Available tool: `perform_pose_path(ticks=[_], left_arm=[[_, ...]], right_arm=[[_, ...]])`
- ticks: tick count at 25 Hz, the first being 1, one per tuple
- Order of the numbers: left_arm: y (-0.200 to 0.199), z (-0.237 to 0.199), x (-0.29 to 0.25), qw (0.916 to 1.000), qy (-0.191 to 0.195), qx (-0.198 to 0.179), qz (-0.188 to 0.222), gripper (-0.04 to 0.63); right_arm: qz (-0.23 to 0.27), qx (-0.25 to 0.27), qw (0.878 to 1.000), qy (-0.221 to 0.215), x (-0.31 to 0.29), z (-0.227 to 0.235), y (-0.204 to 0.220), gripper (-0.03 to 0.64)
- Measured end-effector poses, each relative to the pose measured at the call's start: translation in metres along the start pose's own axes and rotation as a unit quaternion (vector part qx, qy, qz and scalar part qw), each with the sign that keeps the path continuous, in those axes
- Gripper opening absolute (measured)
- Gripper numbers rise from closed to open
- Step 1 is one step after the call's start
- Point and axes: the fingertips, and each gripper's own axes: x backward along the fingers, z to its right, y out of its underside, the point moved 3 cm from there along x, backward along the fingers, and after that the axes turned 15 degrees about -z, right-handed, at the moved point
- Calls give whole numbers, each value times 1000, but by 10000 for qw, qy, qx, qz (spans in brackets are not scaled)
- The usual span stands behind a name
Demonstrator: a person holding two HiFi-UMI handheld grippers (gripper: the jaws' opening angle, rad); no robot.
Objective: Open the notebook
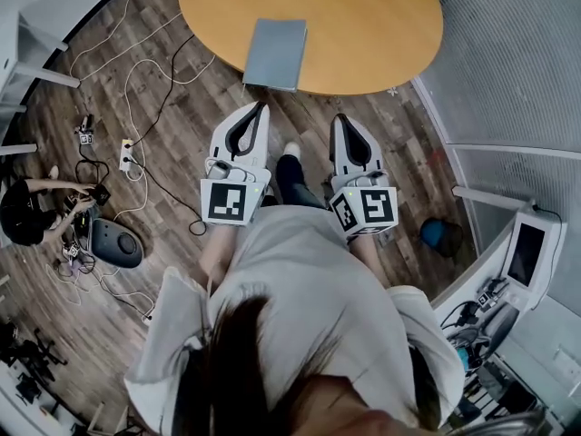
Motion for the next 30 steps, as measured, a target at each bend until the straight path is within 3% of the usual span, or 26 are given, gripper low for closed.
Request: perform_pose_path(ticks=[8,18,30], left_arm=[[-22,-28,-67,9993,-382,-43,-40,17],[-29,-51,-101,9974,-726,26,-8,17],[-39,-68,-128,9986,-520,23,82,17]], right_arm=[[8,197,9998,-95,-58,59,-37,2],[-120,275,9994,-158,-89,85,-45,2],[-69,162,9996,203,-107,96,-56,2]])
